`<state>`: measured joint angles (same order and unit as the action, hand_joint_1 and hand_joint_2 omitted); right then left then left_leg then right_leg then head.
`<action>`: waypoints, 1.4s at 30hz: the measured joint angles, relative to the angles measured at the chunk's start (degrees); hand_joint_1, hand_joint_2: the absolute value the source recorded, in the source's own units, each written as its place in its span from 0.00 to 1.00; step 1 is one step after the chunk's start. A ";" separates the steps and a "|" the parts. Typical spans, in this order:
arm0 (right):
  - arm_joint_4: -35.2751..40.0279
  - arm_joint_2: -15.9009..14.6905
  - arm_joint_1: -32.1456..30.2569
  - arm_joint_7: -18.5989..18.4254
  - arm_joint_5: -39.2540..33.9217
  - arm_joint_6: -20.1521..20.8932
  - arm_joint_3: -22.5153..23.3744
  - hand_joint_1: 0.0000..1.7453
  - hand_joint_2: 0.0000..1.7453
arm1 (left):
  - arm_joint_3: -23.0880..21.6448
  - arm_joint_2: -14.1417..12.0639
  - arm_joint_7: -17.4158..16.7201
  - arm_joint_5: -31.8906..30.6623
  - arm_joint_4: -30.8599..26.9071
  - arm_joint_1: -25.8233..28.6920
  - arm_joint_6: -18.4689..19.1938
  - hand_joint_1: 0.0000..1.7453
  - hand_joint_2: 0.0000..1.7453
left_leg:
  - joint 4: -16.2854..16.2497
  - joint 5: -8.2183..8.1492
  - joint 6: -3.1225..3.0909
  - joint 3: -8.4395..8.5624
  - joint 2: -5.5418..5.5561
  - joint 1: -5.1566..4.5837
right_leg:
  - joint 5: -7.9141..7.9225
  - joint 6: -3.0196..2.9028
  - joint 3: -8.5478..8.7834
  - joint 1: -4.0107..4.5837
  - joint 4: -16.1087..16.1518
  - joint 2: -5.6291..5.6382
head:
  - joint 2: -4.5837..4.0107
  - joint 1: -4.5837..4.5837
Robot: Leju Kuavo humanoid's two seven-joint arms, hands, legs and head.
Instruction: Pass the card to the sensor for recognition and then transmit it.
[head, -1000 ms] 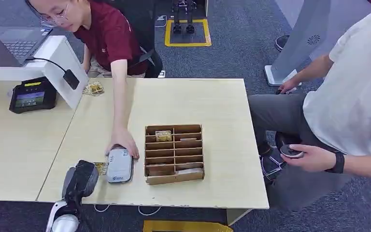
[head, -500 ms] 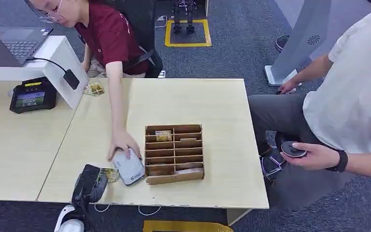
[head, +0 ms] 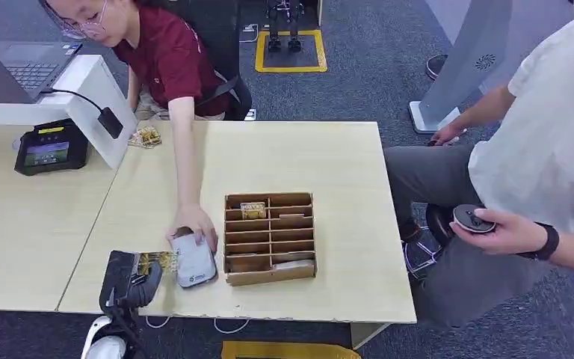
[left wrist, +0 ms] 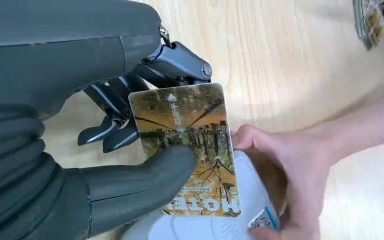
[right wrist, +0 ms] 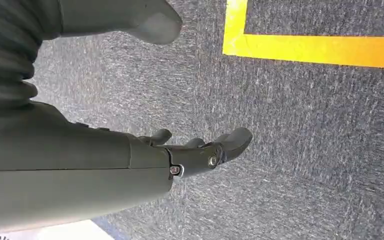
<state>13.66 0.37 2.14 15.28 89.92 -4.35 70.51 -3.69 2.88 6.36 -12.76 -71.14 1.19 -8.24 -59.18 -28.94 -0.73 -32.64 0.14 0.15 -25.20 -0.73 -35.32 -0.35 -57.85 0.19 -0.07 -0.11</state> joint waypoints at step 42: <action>-0.24 0.59 -0.25 0.04 0.00 -0.39 -0.66 0.00 1.00 | -4.81 -2.08 -4.11 -12.94 -3.50 1.59 -1.11 1.00 1.00 | 0.00 -0.01 0.00 -0.01 -0.02 0.00 | -0.02 0.02 -0.02 0.00 0.00 0.02 | 0.00 -0.02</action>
<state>13.42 0.96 1.89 15.32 89.92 -4.74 69.85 -8.50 0.81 2.25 -25.71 -74.64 2.79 -9.35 -59.18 -28.95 -0.73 -32.65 0.12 0.16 -25.22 -0.71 -35.34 -0.36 -57.85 0.21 -0.07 -0.13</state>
